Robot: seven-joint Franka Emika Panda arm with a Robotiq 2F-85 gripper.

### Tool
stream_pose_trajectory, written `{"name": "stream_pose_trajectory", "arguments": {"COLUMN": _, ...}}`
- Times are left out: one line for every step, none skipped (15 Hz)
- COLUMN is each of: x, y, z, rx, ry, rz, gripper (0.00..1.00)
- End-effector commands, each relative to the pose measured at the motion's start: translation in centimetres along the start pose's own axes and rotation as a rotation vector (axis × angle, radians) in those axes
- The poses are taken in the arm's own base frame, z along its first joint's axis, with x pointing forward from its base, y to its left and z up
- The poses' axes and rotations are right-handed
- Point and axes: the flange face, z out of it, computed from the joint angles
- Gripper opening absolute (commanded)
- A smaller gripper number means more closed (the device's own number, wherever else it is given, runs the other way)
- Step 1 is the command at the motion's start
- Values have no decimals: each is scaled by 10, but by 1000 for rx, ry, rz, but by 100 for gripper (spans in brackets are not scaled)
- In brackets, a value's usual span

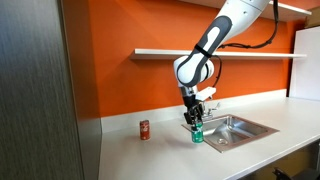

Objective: Move the green can to the left counter

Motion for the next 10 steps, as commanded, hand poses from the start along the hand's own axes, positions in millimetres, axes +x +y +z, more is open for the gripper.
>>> {"name": "stream_pose_trajectory", "arguments": {"x": -5, "y": -17, "z": -7, "rx": 15, "ry": 11, "rz": -59, "gripper": 40}}
{"name": "stream_pose_trajectory", "arguments": {"x": -5, "y": -21, "z": -5, "rx": 17, "ry": 10, "rz": -68, "gripper": 40}}
{"name": "stream_pose_trajectory", "arguments": {"x": -5, "y": -24, "z": -4, "rx": 22, "ry": 9, "rz": -76, "gripper": 40}}
{"name": "stream_pose_trajectory", "arguments": {"x": -5, "y": -27, "z": -2, "rx": 25, "ry": 10, "rz": -82, "gripper": 40}}
{"name": "stream_pose_trajectory", "arguments": {"x": -6, "y": -29, "z": -2, "rx": 27, "ry": 11, "rz": -88, "gripper": 40}}
{"name": "stream_pose_trajectory", "arguments": {"x": -6, "y": -31, "z": 0, "rx": 29, "ry": 11, "rz": -93, "gripper": 40}}
{"name": "stream_pose_trajectory", "arguments": {"x": -6, "y": -32, "z": 1, "rx": 30, "ry": 11, "rz": -96, "gripper": 40}}
{"name": "stream_pose_trajectory", "arguments": {"x": -6, "y": -33, "z": 2, "rx": 30, "ry": 9, "rz": -99, "gripper": 40}}
{"name": "stream_pose_trajectory", "arguments": {"x": -6, "y": -34, "z": 3, "rx": 30, "ry": 7, "rz": -101, "gripper": 40}}
{"name": "stream_pose_trajectory", "arguments": {"x": -7, "y": -35, "z": 4, "rx": 30, "ry": 6, "rz": -102, "gripper": 40}}
